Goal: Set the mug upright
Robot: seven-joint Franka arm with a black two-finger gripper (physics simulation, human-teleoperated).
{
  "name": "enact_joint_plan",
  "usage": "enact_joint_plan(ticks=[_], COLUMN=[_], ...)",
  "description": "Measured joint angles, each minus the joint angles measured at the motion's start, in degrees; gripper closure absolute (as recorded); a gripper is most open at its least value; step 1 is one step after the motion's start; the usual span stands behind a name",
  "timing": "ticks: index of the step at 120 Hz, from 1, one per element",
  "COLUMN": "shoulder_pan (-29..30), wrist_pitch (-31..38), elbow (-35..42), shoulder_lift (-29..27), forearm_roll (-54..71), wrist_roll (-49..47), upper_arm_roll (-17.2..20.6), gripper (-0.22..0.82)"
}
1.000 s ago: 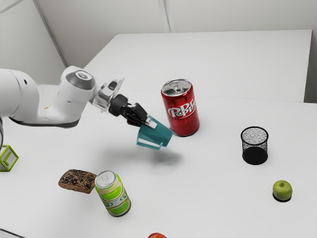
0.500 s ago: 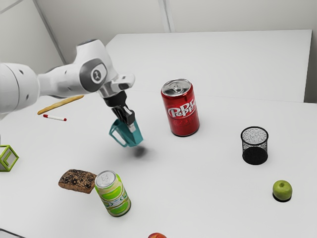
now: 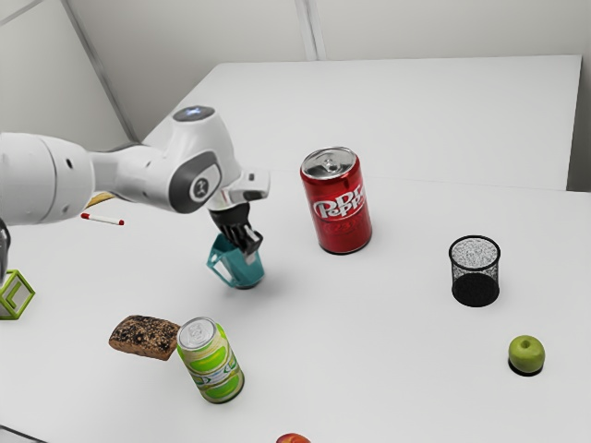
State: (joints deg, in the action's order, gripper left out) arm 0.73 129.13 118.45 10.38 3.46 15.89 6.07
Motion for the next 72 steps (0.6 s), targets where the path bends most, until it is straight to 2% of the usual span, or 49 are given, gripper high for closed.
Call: enact_joint_plan(ticks=[13,31,43,56,72], shoulder_pan=[0.0,-0.1,-0.1,-0.3,-0.2], wrist_pitch=[0.8,1.3,1.2,-0.5,-6.6], elbow=[0.0,0.0,-0.1,-1.1,-9.2], shoulder_lift=[0.9,0.8,-0.4,-3.6,-4.8], forearm_roll=[0.1,0.0,-0.1,-0.7,-2.3], wrist_roll=[-1.7,-3.3,-4.0,-4.5,-4.9], upper_arm_roll=[0.0,0.0,0.2,0.5,0.4], gripper=[0.71,0.4,0.25,0.15,0.08])
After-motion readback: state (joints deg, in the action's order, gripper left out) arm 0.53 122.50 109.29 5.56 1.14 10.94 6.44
